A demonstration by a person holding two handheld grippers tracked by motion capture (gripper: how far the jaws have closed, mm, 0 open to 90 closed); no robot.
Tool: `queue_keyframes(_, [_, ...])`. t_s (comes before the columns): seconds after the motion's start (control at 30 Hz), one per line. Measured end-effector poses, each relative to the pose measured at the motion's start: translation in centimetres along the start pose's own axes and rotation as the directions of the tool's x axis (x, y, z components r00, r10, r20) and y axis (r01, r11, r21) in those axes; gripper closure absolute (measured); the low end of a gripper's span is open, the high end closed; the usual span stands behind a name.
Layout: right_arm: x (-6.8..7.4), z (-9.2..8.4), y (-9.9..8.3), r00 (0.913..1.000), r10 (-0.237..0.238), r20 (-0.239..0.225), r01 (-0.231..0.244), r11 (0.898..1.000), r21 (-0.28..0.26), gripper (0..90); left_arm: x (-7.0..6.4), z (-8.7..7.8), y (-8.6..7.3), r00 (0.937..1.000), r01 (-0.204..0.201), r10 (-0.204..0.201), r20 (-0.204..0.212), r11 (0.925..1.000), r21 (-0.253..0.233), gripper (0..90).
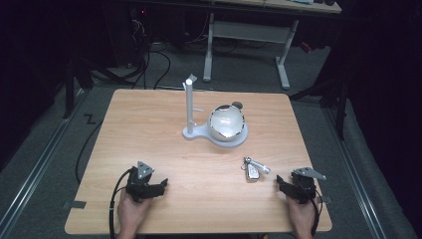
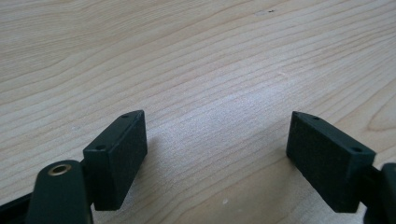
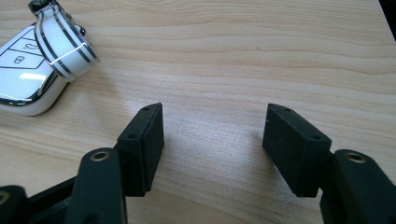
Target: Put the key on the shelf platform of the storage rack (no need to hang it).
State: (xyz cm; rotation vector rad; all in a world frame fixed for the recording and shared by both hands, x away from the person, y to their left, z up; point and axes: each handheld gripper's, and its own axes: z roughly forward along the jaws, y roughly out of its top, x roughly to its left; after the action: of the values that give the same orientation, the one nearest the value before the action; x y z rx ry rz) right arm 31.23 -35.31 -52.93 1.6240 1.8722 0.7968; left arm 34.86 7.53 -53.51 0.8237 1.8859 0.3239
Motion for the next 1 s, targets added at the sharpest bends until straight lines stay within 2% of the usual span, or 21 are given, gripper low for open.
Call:
queue_keyframes(0.13, [0.03,0.00,0.00,1.0000,-0.001,0.002,0.001,1.000,0.001,39.0,0.03,0.00,0.00,1.0000,-0.007,0.007,0.003,1.0000,0.001,19.9])
queue_keyframes(0.17, [0.03,0.00,0.00,1.0000,-0.001,0.002,0.001,1.000,0.002,39.0,-0.04,-0.03,-0.04,1.0000,0.004,-0.004,-0.004,1.0000,0.005,19.6])
queue_keyframes(0.3, [0.04,0.02,0.02,1.0000,-0.005,-0.002,0.005,1.000,0.000,39.3,0.13,-0.02,-0.03,0.9996,-0.025,0.025,0.011,0.9997,0.007,18.8])
queue_keyframes(0.6, [0.01,0.05,0.02,1.0000,-0.009,-0.003,0.009,1.000,-0.003,39.4,0.10,-0.05,-0.07,0.9996,-0.025,0.025,0.013,0.9995,0.017,17.8])
queue_keyframes(0.73, [0.04,0.05,0.03,1.0000,-0.006,-0.003,0.006,1.000,-0.002,38.6,0.10,-0.06,-0.18,0.9990,-0.040,0.039,0.022,0.9987,0.031,14.7])
queue_keyframes(1.0, [0.03,0.00,0.00,0.9997,-0.018,-0.019,0.018,1.000,-0.002,39.5,0.16,-0.08,-0.19,0.9983,-0.052,0.051,0.027,0.9981,0.032,15.0])
